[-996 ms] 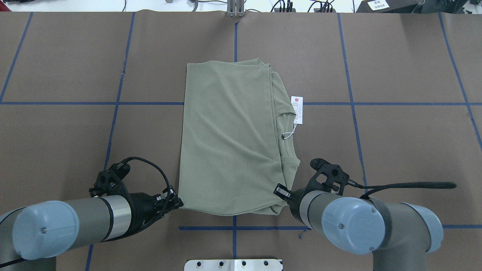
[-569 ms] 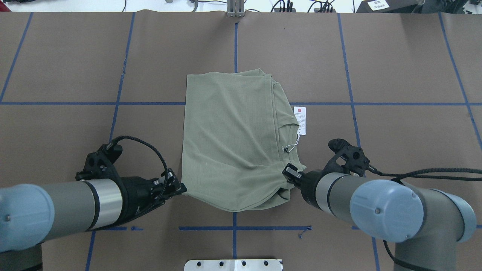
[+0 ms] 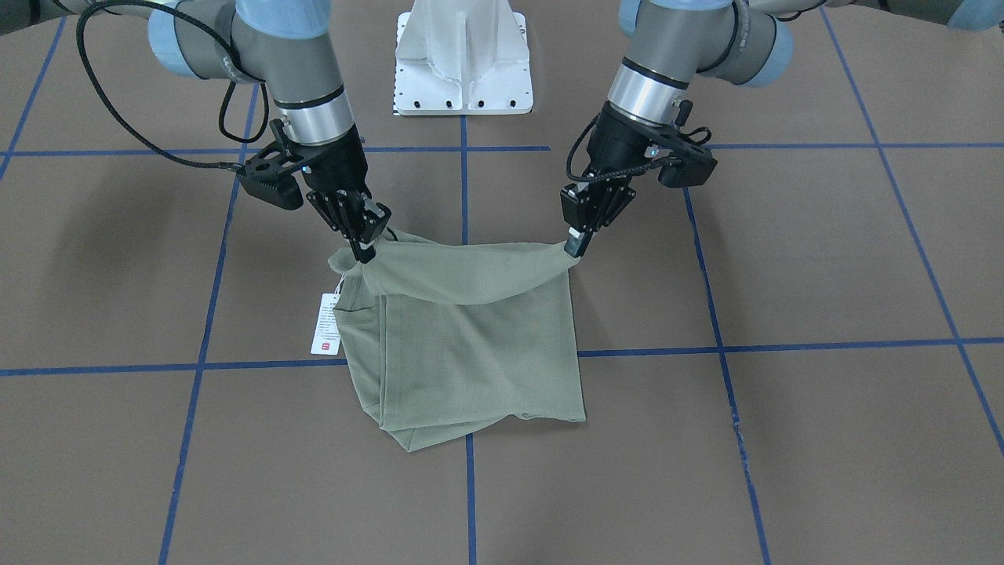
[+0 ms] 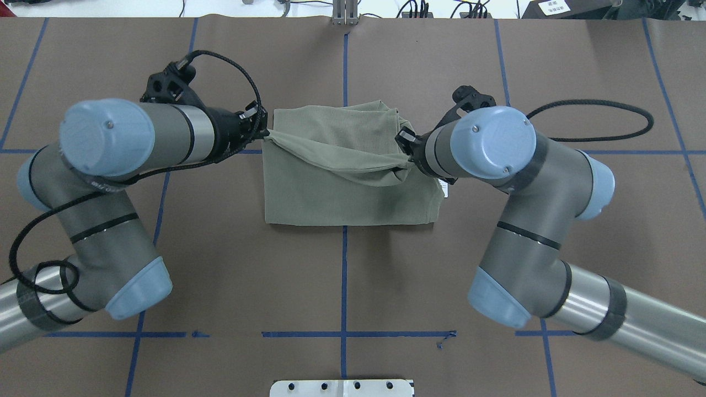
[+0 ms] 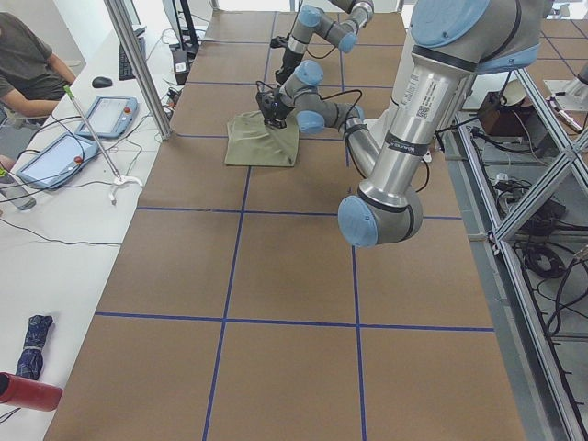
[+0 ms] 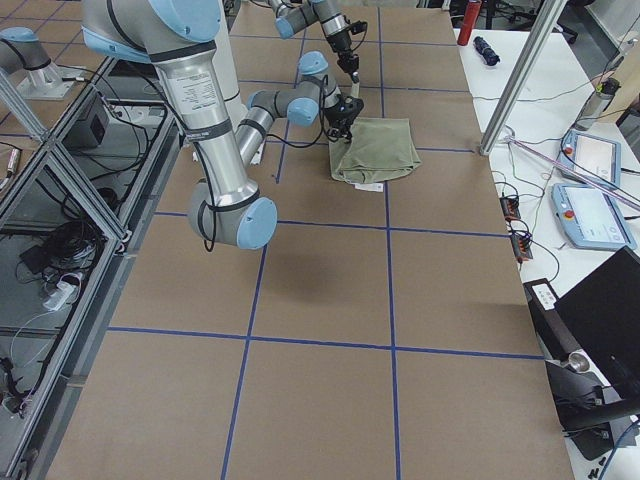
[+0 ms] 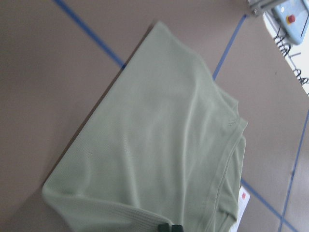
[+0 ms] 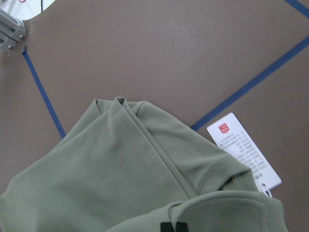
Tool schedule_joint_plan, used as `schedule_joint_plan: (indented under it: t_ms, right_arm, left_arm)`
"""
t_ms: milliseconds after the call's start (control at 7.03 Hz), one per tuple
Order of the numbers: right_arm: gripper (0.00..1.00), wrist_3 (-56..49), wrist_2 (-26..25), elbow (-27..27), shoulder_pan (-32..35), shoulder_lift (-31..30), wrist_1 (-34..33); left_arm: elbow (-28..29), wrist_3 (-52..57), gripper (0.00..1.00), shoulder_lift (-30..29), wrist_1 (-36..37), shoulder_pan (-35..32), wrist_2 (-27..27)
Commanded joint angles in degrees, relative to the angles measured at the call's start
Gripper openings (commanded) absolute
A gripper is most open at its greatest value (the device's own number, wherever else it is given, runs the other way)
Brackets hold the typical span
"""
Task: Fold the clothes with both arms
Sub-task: 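Lift the near edge with both grippers and fold it toward the far edge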
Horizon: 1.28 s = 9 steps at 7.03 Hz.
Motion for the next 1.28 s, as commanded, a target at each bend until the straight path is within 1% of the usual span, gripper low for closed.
schedule_joint_plan:
  t_ms: [0, 142, 427, 569, 711, 853, 996, 1138]
  right_arm:
    - [0.0, -1.6, 3.4, -13.3, 4.3, 7.0, 4.9]
    - [0.0, -1.6, 3.5, -19.0, 5.1, 8.1, 11.1]
    - [0.0, -4.3, 4.4, -24.5, 5.6, 10.6, 12.4]
    - [0.29, -8.5, 6.5, -27.5, 6.9, 11.9, 12.6]
    - [0.99, -14.6, 7.4, -32.1, 8.4, 13.0, 15.3]
    - [1.0, -20.4, 7.7, -39.7, 10.4, 14.1, 22.6]
    - [1.0, -26.0, 11.6, -42.3, 14.0, 14.8, 24.2]
    - [1.0, -27.7, 16.7, -42.2, 16.5, 14.7, 24.2]
  left_arm:
    - [9.7, 2.4, 0.0, -3.4, -5.7, -3.5, -0.2]
    - [15.4, 2.4, 0.0, -6.0, -9.6, -3.9, -0.2]
    - [22.7, 3.8, 0.0, -7.7, -15.1, -4.0, -0.1]
    - [28.6, 6.3, 0.0, -9.3, -17.9, -4.0, 0.4]
    - [36.0, 9.8, 0.38, -11.2, -23.0, -4.4, 2.6]
    - [39.8, 15.6, 0.53, -13.3, -23.7, -6.0, 6.2]
    - [39.8, 18.1, 0.73, -13.2, -23.6, -7.4, 6.1]
    - [39.6, 18.3, 0.76, -13.2, -23.6, -7.7, 6.0]
